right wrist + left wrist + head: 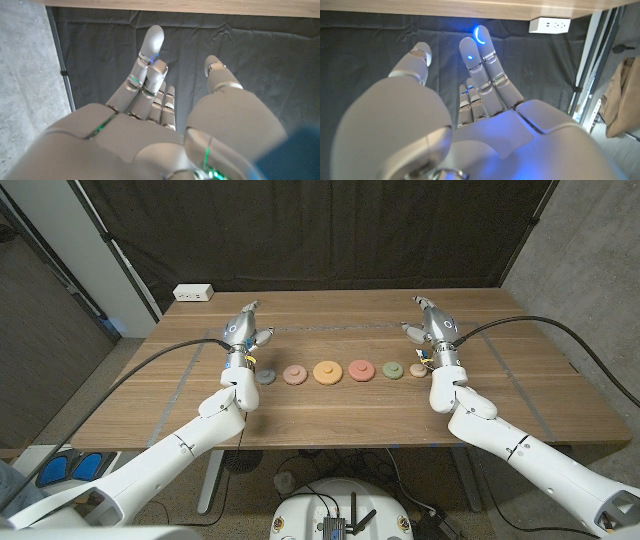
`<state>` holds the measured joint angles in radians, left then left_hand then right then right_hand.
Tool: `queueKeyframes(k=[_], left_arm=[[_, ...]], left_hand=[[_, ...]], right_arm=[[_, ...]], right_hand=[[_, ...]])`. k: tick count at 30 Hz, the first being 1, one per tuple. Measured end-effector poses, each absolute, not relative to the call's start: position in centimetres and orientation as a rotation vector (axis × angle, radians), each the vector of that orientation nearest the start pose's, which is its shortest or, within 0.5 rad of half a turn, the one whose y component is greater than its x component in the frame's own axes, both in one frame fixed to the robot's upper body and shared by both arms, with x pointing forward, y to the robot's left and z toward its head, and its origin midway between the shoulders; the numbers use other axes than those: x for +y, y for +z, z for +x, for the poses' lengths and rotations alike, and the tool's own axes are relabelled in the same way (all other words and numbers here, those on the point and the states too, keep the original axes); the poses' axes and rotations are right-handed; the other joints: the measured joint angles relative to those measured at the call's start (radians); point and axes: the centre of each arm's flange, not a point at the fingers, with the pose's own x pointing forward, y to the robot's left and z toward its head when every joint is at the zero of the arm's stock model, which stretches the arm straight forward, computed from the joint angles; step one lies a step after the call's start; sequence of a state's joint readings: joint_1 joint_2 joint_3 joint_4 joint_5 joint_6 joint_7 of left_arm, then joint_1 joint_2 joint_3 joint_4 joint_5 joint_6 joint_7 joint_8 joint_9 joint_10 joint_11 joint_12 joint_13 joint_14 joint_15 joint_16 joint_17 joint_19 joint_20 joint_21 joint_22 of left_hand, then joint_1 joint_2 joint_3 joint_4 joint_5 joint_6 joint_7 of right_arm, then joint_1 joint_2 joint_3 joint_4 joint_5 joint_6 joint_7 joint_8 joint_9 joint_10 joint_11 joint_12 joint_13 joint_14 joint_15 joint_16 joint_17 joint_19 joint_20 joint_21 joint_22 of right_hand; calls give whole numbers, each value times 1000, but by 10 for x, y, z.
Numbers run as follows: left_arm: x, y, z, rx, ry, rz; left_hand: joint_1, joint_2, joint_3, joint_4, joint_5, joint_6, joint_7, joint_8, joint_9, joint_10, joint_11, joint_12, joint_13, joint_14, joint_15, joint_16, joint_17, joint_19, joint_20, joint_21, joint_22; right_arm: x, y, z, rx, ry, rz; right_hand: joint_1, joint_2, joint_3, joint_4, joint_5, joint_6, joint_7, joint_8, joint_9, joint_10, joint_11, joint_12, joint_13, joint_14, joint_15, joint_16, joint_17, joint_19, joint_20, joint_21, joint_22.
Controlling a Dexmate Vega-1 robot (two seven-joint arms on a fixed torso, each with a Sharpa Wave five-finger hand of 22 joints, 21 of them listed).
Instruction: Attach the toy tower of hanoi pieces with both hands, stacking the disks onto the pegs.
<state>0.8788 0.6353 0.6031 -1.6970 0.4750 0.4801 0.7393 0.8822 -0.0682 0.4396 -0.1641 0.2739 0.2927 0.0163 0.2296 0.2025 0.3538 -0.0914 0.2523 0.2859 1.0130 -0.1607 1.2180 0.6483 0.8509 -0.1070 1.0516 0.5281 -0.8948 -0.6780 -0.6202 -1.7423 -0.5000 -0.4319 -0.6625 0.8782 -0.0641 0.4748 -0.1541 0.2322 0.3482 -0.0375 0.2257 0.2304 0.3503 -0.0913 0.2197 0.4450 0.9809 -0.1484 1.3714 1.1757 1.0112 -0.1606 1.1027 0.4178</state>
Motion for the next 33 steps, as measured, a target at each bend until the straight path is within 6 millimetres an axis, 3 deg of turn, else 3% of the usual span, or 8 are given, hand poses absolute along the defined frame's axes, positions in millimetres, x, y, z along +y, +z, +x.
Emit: queueKeyframes(k=[10, 33], left_arm=[[260, -10, 579, -663, 697, 1099], [260, 15, 571, -522, 568, 1219]], left_hand=[[-2, 14, -23, 4, 4, 62, -12, 18, 0, 50, -21, 16, 9, 0, 0, 13, -14, -8, 0, 21, -5], [1, 25, -40, 4, 7, 97, -7, 22, 5, 84, -19, 21, 23, 0, 0, 29, -23, -18, 6, 41, -14]], right_arm=[[-237, -10, 580, -731, -576, -1158], [-232, 7, 574, -601, -462, -1255]], right_hand=[[4, 4, -13, -3, 0, 18, 4, 9, 4, 4, 4, 0, 12, 0, 0, -7, 2, -11, 3, 5, -22], [4, 4, -24, 0, 0, 29, 4, 11, 14, 7, 7, 7, 31, -9, 5, -13, 12, -10, 3, 22, -38]])
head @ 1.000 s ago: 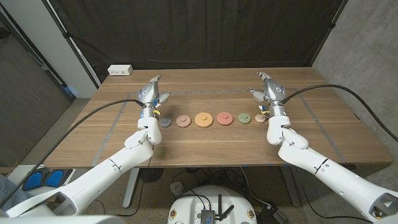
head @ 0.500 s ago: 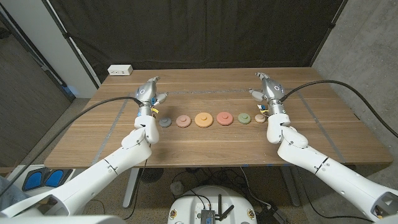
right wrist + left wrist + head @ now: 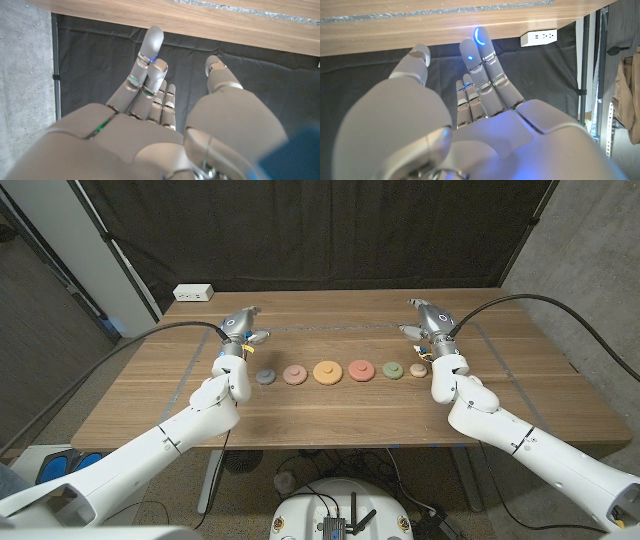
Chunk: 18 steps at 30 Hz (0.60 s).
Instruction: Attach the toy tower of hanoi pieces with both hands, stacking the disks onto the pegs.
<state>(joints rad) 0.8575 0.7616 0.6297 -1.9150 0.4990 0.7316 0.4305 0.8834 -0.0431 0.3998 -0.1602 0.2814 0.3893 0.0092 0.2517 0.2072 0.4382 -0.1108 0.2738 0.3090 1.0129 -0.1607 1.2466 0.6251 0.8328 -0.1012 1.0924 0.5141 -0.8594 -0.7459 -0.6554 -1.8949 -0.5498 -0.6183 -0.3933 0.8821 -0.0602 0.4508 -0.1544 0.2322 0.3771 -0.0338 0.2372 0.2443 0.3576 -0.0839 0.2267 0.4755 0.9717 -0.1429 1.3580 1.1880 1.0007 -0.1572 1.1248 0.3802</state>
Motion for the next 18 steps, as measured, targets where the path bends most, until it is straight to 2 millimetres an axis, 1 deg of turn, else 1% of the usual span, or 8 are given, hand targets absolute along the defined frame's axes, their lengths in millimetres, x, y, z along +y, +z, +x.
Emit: queueKeyframes(k=[3, 4, 8, 9, 10, 13, 15, 18], left_arm=[[259, 19, 571, -509, 551, 1232], [258, 19, 573, -499, 537, 1237], [257, 20, 575, -475, 505, 1244], [256, 23, 575, -477, 500, 1248], [256, 22, 577, -466, 486, 1248], [255, 26, 577, -458, 464, 1253], [256, 28, 578, -450, 448, 1255], [255, 32, 579, -437, 421, 1261]], left_hand=[[0, 0, -5, -5, 4, 0, 0, 0, 0, 0, 0, 0, 5, 0, 0, 4, 0, -2, 3, 4, -4], [0, 0, -5, -5, 4, 0, 0, 0, 2, 0, 0, 0, 5, 0, 0, 7, 0, -4, 1, 4, -5], [5, 5, -5, -5, 4, 0, 0, 0, 5, -1, 1, 0, 8, 0, 0, 7, -2, -15, 4, 6, -5], [5, 5, -7, -7, 4, 0, 0, 0, 5, -3, 3, -3, 9, 0, 0, 7, -4, -15, 4, 10, -5], [5, 5, -8, -8, 4, 0, 0, -1, 5, -4, 4, -4, 9, 0, 0, 7, -4, -15, 4, 11, -5], [5, 5, -10, -10, 4, 0, 0, -4, 5, -4, 4, -4, 9, 0, 0, 10, -4, -15, 4, 11, -5], [5, 5, -11, -8, 4, 0, 0, -4, 5, -4, 4, -4, 9, 0, 0, 11, -4, -15, 4, 11, -8], [5, 5, -14, -5, 4, 0, 0, -4, 5, -4, 4, -4, 12, 0, 0, 11, -9, -15, 4, 17, -9]], right_arm=[[-231, 10, 573, -580, -444, -1278], [-230, 11, 573, -576, -440, -1283], [-230, 17, 572, -566, -427, -1303], [-231, 17, 573, -543, -411, -1312], [-231, 20, 572, -548, -412, -1315], [-232, 23, 574, -518, -384, -1333], [-233, 25, 574, -502, -363, -1341], [-235, 29, 576, -477, -330, -1351]], right_hand=[[0, 0, -4, -4, 0, 0, 0, 0, 0, 0, 0, 0, 4, 0, 0, 0, 4, 0, 0, 0, 0], [0, 0, -4, -4, 0, 0, 0, 0, 0, 0, 0, 0, 5, 0, 0, 0, 5, -4, 4, 3, -2], [2, 2, -4, -4, 0, 0, 0, 0, 0, 0, 0, 0, 6, 0, 0, 0, 4, -4, 4, 8, -5], [5, 5, -4, -4, 0, 0, 0, 0, 2, 0, 0, 0, 9, 0, 0, 0, 4, -4, 4, 11, -5], [5, 5, -4, -4, 0, 0, 0, 0, 4, 0, 0, 0, 9, 0, 0, 0, 5, -4, 4, 11, -5], [5, 5, -4, -4, 0, -4, 4, 0, 5, 4, 4, 0, 9, 0, 0, 0, 6, -4, 3, 15, -5], [5, 5, -4, -4, 0, -4, 4, 0, 5, 3, 4, 0, 13, 0, 0, -3, 4, -17, 2, 15, -5], [5, 5, -4, -4, 0, -9, 9, 0, 5, 0, 7, 0, 14, -12, 2, -12, -3, -22, 7, 15, -5]])
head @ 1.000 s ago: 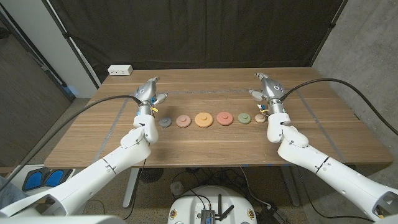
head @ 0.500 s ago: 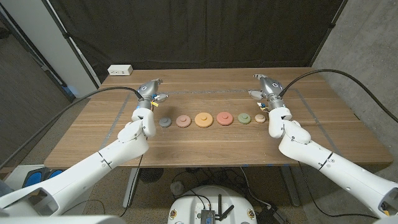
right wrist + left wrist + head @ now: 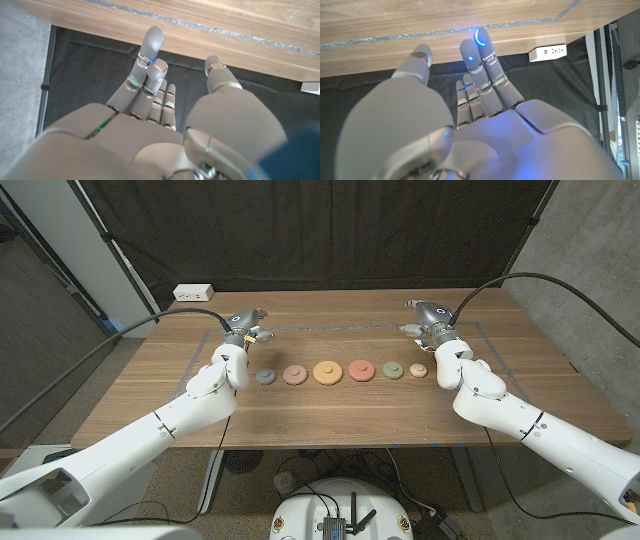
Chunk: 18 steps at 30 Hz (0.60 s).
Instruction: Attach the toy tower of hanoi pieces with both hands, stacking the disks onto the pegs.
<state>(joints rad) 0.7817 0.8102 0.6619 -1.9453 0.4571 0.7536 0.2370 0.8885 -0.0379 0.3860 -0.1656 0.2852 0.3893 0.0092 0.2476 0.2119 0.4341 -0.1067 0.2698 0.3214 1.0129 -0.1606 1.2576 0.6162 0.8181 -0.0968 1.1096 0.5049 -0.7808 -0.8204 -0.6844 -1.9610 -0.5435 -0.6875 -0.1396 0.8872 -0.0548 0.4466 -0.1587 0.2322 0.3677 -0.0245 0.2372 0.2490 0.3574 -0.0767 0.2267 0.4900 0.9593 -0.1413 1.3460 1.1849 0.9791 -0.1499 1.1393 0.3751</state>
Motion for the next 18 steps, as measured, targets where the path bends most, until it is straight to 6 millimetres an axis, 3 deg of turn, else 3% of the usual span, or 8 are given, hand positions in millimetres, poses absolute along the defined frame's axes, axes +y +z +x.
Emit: queueKeyframes(k=[18], left_arm=[[256, 44, 581, -388, 306, 1307]], left_hand=[[5, 5, -10, 1, 0, 0, 0, -4, 0, 0, 0, -4, 6, -4, 4, 8, -5, -9, 2, 15, -4]], right_arm=[[-229, 31, 581, -355, -207, -1378]], right_hand=[[-8, 8, -13, 4, 5, -5, 5, 0, 4, -11, 11, -6, 14, -12, 6, -15, -9, -16, 9, 8, -11]])
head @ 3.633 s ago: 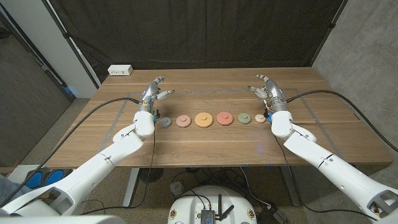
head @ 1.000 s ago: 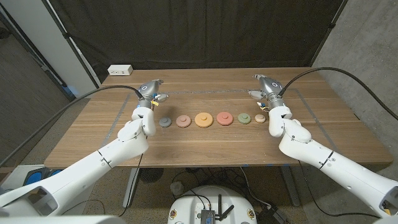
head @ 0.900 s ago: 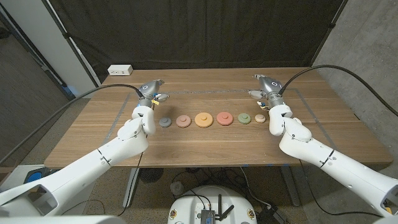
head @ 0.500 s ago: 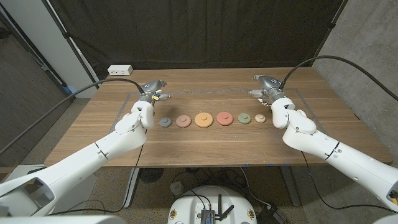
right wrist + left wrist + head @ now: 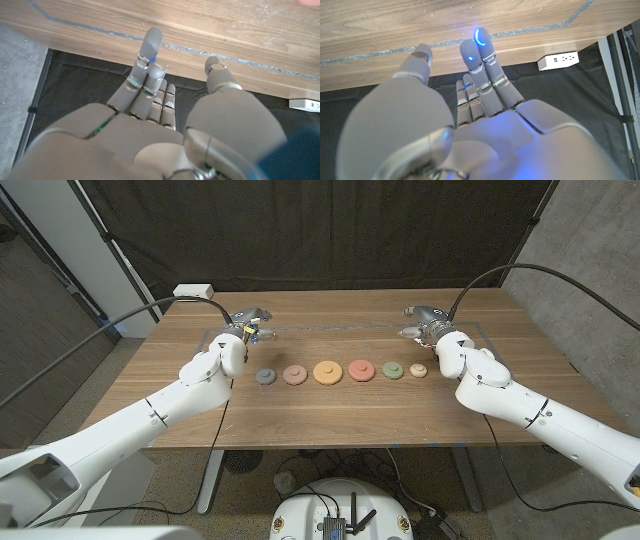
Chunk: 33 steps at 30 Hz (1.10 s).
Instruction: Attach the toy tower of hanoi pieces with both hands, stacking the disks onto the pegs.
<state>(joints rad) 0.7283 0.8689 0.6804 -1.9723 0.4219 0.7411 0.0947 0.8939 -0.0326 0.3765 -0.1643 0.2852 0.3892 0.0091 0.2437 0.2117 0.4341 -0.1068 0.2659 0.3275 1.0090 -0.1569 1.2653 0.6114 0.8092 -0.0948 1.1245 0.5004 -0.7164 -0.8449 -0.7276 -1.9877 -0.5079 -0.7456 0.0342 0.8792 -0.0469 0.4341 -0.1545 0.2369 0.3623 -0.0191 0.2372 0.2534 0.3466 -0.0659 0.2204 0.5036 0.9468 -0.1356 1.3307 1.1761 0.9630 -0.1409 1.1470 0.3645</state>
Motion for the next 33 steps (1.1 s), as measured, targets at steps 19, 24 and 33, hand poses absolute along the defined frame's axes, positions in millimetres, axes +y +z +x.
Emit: queueKeyframes(k=[19, 24, 33], left_arm=[[264, 42, 578, -394, 285, 1314], [266, 41, 575, -404, 297, 1304], [272, 36, 570, -421, 319, 1277]], left_hand=[[4, 4, -13, 4, 0, 4, 4, 0, 0, 9, 1, 0, 9, 0, 0, 19, -2, 0, 0, 18, -9], [11, 11, -13, 4, 4, 9, 9, 0, 0, 9, 1, 0, 9, 0, 0, 19, -5, 0, 0, 24, -10], [11, 11, -20, 2, 4, 19, -1, 0, 5, 25, -4, 0, 16, 0, 0, 26, -9, 0, 0, 32, -19]], right_arm=[[-222, 31, 578, -317, -167, -1399], [-222, 29, 574, -317, -155, -1404], [-222, 24, 567, -300, -130, -1418]], right_hand=[[0, 0, -15, 1, 4, -18, 10, -5, 0, -15, 10, -8, 18, -15, 1, -11, -5, -22, 7, 22, -15], [-7, 6, -26, 4, 4, -18, 11, -5, 0, -20, 5, -8, 18, -20, 5, -19, -10, -25, 11, 30, -21], [-7, 6, -32, 1, 11, -38, 12, -16, -3, -27, 12, -13, 16, -20, 5, -19, -11, -39, 11, 38, -29]])
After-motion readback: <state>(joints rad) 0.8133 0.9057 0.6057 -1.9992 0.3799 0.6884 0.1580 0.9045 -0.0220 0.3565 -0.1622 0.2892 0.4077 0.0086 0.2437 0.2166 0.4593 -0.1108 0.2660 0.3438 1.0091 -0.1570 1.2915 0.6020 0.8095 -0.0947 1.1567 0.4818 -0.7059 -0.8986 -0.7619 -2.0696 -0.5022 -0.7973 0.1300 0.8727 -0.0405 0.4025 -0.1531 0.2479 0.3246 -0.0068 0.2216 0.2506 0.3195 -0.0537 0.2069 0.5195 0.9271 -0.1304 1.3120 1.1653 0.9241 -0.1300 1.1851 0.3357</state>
